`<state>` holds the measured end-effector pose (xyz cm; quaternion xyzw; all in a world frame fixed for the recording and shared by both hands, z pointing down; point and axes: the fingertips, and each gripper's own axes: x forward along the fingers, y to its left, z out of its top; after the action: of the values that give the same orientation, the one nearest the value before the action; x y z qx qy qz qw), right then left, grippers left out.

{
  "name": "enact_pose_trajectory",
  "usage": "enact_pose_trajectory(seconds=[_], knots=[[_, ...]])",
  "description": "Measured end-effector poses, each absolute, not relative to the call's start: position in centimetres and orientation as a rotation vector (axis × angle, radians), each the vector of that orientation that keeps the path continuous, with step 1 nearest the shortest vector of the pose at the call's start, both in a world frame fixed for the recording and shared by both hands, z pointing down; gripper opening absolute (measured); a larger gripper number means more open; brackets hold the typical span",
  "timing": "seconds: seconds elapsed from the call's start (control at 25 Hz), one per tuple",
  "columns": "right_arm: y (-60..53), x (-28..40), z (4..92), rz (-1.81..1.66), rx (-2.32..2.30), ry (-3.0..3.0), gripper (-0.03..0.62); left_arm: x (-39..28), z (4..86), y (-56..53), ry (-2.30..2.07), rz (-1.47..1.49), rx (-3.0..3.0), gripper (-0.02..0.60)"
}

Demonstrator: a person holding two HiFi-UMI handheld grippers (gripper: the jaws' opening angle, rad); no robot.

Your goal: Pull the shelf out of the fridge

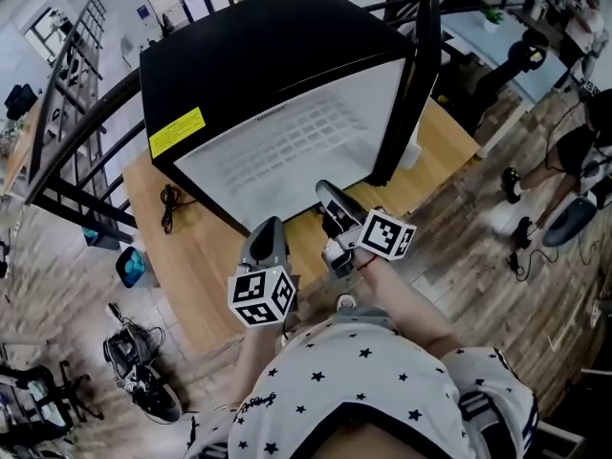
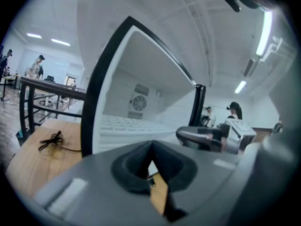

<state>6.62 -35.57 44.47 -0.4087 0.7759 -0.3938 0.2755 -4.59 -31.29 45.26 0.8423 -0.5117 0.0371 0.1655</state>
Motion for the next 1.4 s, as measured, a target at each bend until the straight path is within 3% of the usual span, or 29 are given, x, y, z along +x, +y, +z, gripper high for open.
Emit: enact_pose_trajectory(seconds=[0.36,0.48,1.4], knots=[[-39.5,6.0,46.5,-1.203,-0.952,2.049,0.030,-6.1,46.1,-31.0,-1.615,0.075,2.285,0.006],[-40.7,5.6,47.3,-1.266,-0.913,2.025,0.120,-6.8,46.4,-30.8,-1.664,0.066,2.242,0.006],[-50.5,3.2,47.9,-1.373,-0.934,1.867,0.116,-8.6,47.5,-29.4,-1.814,0.085,2.101,0.006]])
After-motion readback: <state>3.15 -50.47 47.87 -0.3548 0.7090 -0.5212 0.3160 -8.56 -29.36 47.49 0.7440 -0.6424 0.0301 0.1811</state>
